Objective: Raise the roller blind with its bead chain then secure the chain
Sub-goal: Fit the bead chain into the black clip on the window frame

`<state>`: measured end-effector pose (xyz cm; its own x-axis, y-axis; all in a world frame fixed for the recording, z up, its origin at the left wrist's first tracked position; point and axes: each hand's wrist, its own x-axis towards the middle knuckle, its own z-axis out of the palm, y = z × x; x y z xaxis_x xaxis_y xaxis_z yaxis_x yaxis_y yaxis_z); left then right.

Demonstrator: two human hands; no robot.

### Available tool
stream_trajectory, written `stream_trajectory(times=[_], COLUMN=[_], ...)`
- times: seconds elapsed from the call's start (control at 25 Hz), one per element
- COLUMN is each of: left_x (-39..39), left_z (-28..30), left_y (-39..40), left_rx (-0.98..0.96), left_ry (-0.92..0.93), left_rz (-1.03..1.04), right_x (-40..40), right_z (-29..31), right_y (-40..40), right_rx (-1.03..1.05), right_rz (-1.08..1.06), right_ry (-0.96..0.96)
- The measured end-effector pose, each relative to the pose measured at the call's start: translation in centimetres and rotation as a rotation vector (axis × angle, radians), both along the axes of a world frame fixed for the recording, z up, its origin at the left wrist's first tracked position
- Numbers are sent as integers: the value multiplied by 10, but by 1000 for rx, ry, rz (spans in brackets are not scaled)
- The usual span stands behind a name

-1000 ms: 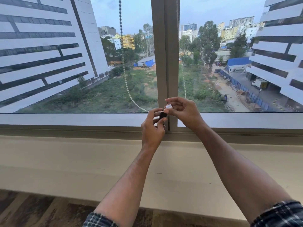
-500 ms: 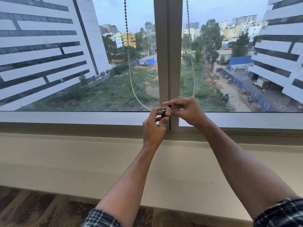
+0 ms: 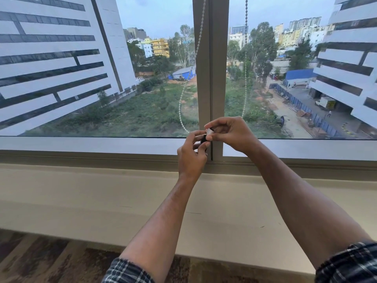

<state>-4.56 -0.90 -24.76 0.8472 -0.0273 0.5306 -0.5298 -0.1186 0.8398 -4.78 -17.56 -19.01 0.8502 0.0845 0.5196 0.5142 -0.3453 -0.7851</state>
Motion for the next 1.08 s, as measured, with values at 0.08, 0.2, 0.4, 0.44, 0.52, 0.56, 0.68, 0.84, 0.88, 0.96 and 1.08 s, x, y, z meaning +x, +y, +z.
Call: stream_trajectory(times=[0.08, 0.2, 0.4, 0.44, 0.52, 0.56, 0.68, 0.84, 0.88, 0.96, 1.08], left_x=[0, 0, -2, -2, -4, -5, -8, -12, -13, -13, -9], left_z=[3, 6, 6, 6, 5, 5, 5, 6, 4, 2, 6], left_y=[0, 1, 4, 3, 2, 2, 0, -6, -7, -9, -9], left_rx=[-11, -8, -23, -29, -26, -23, -5, 38, 49, 42, -48], left_ry=[-5, -23, -48, -37, -9, 2, 2, -3, -1, 15, 91], left_rz=[5, 7, -14, -14, -6, -3, 15, 48, 55, 56, 29], right_x=[0, -1, 0, 0, 2, 3, 6, 7, 7, 5, 1], right_z=[-1, -1, 8, 10, 12, 13, 14, 12, 10, 6, 1], right_y=[3, 4, -2, -3, -6, -7, -9, -15, -16, -19, -22], right_rx=[37, 116, -24, -40, -47, -59, -133, -182, -178, -118, 17], right_rz=[-12, 20, 82, 97, 117, 119, 99, 50, 55, 91, 153], right_ry=[7, 24, 36, 38, 65, 79, 114, 189, 203, 200, 160])
